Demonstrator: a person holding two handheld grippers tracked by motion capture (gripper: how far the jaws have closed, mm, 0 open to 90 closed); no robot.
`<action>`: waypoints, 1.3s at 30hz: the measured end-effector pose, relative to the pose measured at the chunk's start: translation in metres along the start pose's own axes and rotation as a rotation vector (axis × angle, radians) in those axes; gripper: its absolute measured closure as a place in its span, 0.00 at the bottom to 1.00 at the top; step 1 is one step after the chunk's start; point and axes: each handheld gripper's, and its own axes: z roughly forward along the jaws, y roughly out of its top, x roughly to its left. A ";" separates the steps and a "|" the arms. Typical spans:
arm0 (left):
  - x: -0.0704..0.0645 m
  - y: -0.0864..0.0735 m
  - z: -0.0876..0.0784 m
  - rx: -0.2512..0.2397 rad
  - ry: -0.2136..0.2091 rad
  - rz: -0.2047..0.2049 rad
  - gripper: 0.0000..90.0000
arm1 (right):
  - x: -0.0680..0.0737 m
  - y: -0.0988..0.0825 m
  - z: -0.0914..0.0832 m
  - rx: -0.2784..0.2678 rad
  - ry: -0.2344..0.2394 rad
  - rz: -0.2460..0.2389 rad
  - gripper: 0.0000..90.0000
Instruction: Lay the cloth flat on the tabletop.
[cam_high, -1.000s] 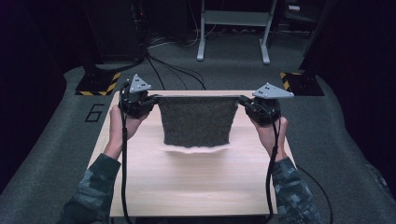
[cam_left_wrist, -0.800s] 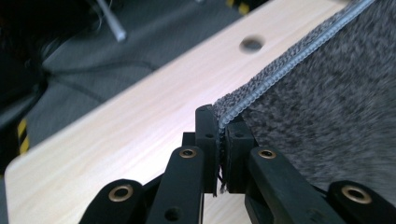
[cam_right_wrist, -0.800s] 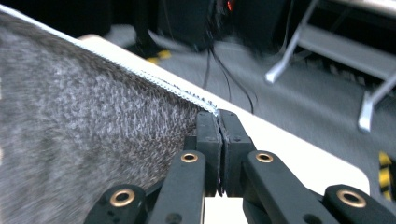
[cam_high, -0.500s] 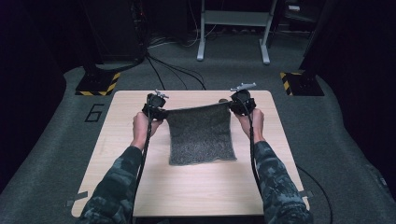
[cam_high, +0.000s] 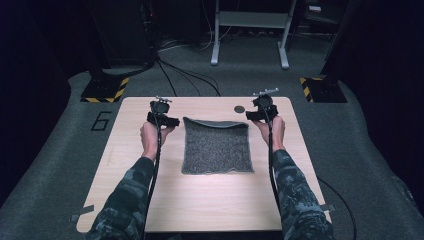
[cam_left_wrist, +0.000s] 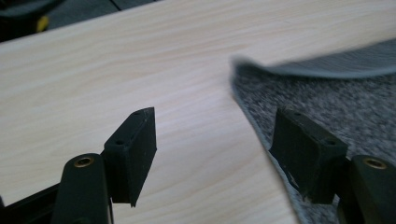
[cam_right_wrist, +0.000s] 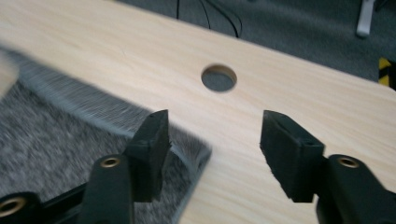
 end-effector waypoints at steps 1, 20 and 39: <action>-0.002 -0.002 -0.001 -0.002 0.002 0.017 0.33 | -0.002 -0.001 0.001 -0.003 0.005 0.004 0.41; -0.056 -0.082 0.012 0.044 -0.152 0.136 0.24 | 0.035 -0.110 -0.002 0.087 0.148 -0.112 0.24; -0.062 -0.117 0.010 0.070 -0.130 0.235 0.23 | 0.053 -0.142 0.006 0.152 0.141 -0.163 0.17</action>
